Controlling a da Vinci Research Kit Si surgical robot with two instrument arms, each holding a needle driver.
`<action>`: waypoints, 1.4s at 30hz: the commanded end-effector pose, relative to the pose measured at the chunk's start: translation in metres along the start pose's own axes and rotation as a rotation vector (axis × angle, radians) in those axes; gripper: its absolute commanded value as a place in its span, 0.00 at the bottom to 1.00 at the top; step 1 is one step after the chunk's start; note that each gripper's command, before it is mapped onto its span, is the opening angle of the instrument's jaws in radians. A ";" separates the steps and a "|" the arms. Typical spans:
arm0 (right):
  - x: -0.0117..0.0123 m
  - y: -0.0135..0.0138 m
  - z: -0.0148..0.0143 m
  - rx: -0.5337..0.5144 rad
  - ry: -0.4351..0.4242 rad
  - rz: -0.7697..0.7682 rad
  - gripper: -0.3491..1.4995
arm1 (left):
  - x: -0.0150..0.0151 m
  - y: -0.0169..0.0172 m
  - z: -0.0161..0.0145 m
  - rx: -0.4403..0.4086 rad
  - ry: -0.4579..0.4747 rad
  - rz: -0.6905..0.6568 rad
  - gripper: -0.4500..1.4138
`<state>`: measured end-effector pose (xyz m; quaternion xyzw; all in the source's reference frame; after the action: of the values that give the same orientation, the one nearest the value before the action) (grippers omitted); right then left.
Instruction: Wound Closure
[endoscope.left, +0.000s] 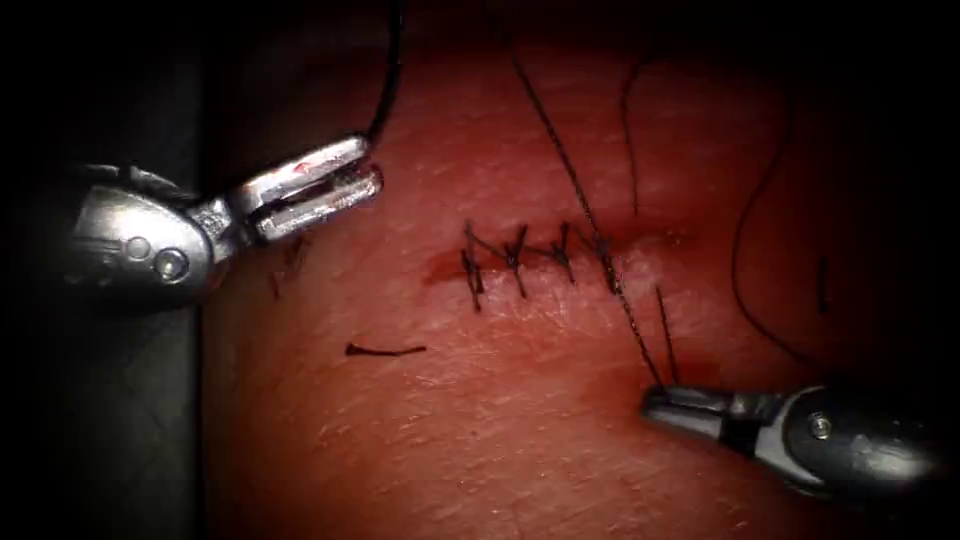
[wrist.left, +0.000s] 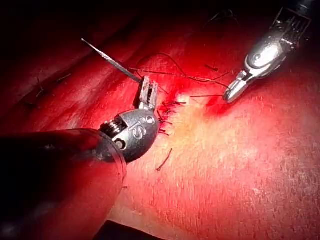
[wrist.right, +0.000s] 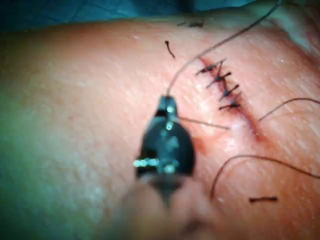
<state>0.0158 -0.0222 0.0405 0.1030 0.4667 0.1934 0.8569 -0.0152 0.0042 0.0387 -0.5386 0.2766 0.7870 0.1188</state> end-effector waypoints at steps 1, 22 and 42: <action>0.0011 -0.0032 0.0008 0.035 0.014 0.004 0.00 | -0.0006 0.0009 0.0007 -0.001 0.000 -0.002 0.00; -0.0006 0.0027 -0.0012 -0.026 0.114 -0.251 0.86 | -0.0104 -0.0032 -0.0007 0.058 -0.122 0.009 0.00; -0.0079 0.0076 0.0070 -0.130 0.040 -0.390 0.08 | -0.0115 -0.0025 -0.0001 0.076 -0.140 0.009 0.00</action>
<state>0.0155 -0.0177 0.0525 -0.0476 0.4829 0.0549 0.8727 -0.0089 0.0075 0.0478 -0.4748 0.3004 0.8126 0.1548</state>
